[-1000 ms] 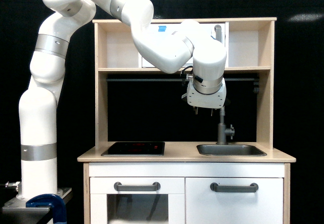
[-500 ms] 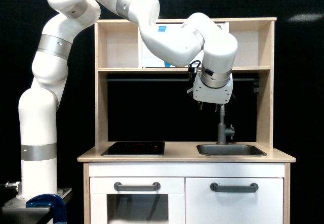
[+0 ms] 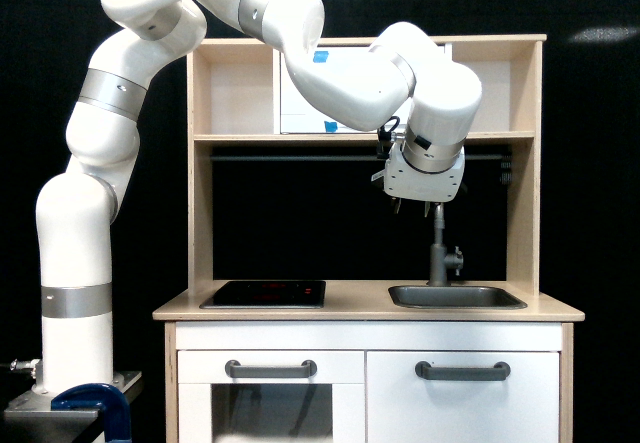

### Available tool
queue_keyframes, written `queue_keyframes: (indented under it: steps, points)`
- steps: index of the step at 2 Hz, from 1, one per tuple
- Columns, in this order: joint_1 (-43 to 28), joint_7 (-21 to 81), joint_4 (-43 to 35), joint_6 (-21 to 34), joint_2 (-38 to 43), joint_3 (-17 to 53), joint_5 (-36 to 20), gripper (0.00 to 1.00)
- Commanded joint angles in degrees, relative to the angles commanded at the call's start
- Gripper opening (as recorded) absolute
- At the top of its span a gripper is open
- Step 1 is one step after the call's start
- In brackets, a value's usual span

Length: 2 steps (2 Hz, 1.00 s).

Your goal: Open the oven door

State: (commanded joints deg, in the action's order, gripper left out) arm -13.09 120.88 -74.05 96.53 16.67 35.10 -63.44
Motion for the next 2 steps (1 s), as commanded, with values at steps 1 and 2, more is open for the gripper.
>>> queue_keyframes:
  steps: [1, 2]
  points:
    - [2.3, -3.8, -3.8, 0.8, -0.3, -3.1, 0.1, 1.0]
    - [5.1, -11.8, -11.0, 2.2, -1.4, -7.8, -0.2, 1.0]
